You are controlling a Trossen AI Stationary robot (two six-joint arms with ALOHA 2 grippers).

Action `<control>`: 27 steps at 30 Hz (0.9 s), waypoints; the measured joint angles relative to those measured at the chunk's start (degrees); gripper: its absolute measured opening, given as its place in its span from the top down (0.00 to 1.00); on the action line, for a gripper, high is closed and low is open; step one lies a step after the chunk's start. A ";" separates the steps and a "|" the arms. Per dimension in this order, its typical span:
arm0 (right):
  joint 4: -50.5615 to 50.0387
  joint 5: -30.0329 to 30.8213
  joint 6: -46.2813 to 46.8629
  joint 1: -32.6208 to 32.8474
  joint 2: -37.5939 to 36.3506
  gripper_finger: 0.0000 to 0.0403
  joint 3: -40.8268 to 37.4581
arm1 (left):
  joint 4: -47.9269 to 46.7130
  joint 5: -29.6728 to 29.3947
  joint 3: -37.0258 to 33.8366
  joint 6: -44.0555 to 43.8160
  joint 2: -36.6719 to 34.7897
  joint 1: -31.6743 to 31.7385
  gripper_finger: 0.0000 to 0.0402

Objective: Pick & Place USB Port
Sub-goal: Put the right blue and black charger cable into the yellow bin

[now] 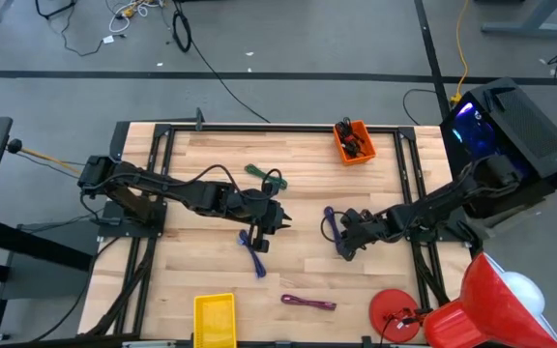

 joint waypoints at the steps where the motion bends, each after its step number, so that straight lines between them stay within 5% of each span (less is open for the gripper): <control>1: 0.27 -0.02 0.19 0.00 0.59 0.62 0.02 | 0.01 -0.02 0.00 0.00 0.00 0.00 0.79; 7: 1.64 0.47 1.40 0.11 4.18 0.68 0.22 | 0.02 -0.01 0.00 0.00 0.00 0.01 0.79; 13: 2.81 1.50 0.38 0.07 4.94 0.96 0.15 | 0.02 -0.01 0.00 0.00 0.00 0.01 0.79; 20: 2.75 1.69 -3.82 -0.74 3.26 0.99 0.24 | 0.02 -0.01 0.00 -1.25 0.00 0.01 0.79; 27: 0.18 6.29 -10.86 -3.57 -6.15 1.00 -0.02 | 0.84 -0.15 0.00 -1.51 0.00 0.10 0.79</control>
